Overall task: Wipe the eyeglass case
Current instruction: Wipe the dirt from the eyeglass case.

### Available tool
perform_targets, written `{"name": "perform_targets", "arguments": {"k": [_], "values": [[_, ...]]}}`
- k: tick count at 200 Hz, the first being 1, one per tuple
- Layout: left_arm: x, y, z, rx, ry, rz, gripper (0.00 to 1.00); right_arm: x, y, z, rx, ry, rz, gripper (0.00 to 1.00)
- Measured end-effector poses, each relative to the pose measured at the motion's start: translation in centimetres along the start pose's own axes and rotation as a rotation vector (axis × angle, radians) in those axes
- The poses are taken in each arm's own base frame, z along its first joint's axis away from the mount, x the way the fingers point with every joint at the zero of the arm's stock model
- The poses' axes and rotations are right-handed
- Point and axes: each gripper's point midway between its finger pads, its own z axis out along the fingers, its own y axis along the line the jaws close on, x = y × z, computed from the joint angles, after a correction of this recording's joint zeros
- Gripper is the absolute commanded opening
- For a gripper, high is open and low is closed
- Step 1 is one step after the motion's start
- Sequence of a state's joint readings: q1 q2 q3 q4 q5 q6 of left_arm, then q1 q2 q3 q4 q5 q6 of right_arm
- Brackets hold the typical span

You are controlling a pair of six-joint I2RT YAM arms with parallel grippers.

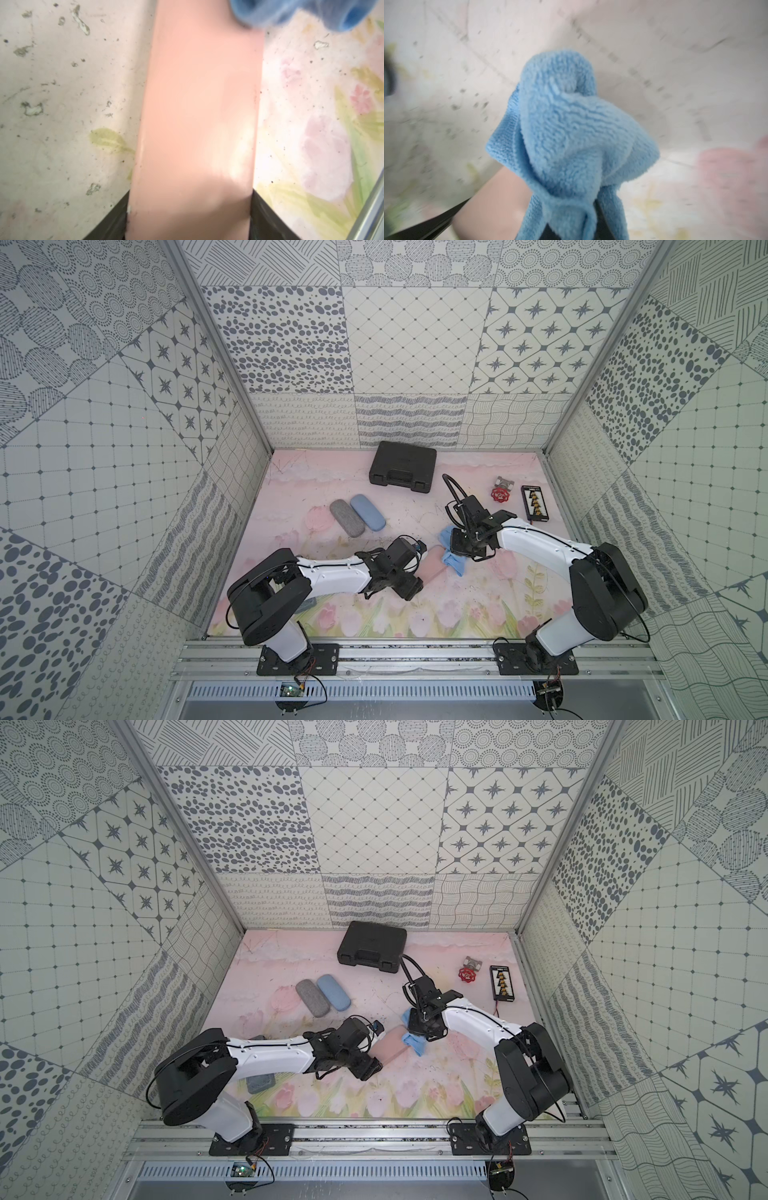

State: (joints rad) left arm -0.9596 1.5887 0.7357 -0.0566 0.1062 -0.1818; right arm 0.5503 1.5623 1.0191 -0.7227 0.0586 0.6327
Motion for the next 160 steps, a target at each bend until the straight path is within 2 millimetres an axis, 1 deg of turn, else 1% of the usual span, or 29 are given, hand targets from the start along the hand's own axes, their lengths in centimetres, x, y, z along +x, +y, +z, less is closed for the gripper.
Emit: {"name": "perform_targets", "arguments": {"k": [6,12,19,32,45,57,66,71,79,86,92,100,107,123,134,146,153,160], "values": [[0.0,0.0,0.0,0.003,0.0,-0.002,0.29,-0.1,-0.2,-0.5,0.036,-0.012,-0.036,0.0],[0.0,-0.1,0.0,0.005,-0.001,-0.005,0.29,-0.1,0.1,-0.9,0.05,-0.02,-0.066,0.0],[0.0,-0.2,0.0,0.009,-0.003,-0.008,0.29,0.0,0.9,-1.3,0.046,-0.024,-0.098,0.0],[0.0,-0.3,0.0,0.015,-0.004,-0.013,0.28,0.7,3.0,-1.8,-0.014,-0.016,-0.132,0.0],[0.0,-0.3,-0.1,0.02,-0.004,-0.019,0.28,2.2,5.6,-2.0,-0.136,0.028,-0.113,0.0],[0.1,-0.4,-0.2,0.024,-0.003,-0.022,0.28,3.8,7.7,-1.7,-0.262,0.09,-0.065,0.0],[0.2,-0.5,-0.2,0.027,0.001,-0.024,0.28,4.8,8.6,-1.2,-0.329,0.136,-0.027,0.0],[0.2,-0.5,-0.3,0.029,0.001,-0.024,0.28,5.4,8.6,-0.9,-0.35,0.165,-0.007,0.0],[0.3,-0.6,-0.3,0.031,0.002,-0.025,0.28,6.1,8.3,-0.3,-0.367,0.206,0.024,0.0],[0.4,-0.6,-0.3,0.033,0.004,-0.023,0.28,6.1,7.8,0.0,-0.374,0.227,0.051,0.0],[0.4,-0.6,-0.3,0.032,0.005,-0.022,0.28,5.7,7.2,0.2,-0.371,0.232,0.067,0.0],[0.4,-0.7,-0.4,0.034,0.004,-0.02,0.28,4.7,6.1,0.3,-0.343,0.213,0.082,0.0],[0.5,-0.7,-0.4,0.033,0.005,-0.018,0.28,3.6,4.7,0.3,-0.29,0.186,0.086,0.0],[0.8,-0.9,-0.5,0.025,0.005,-0.008,0.28,0.9,1.2,0.1,-0.117,0.097,0.056,0.0],[0.9,-1.0,-0.5,0.018,0.007,0.002,0.28,-0.4,-0.5,-0.4,-0.018,0.047,0.02,0.0],[1.1,-1.3,-0.5,0.008,0.009,0.017,0.28,-1.2,-1.1,-1.3,0.049,0.007,-0.034,0.0],[1.2,-1.4,-0.5,-0.001,0.011,0.029,0.28,-1.3,-0.9,-1.9,0.068,-0.008,-0.065,0.0],[1.3,-1.5,-0.5,-0.01,0.012,0.038,0.28,-1.3,-0.3,-2.4,0.066,-0.017,-0.094,0.0]]}}
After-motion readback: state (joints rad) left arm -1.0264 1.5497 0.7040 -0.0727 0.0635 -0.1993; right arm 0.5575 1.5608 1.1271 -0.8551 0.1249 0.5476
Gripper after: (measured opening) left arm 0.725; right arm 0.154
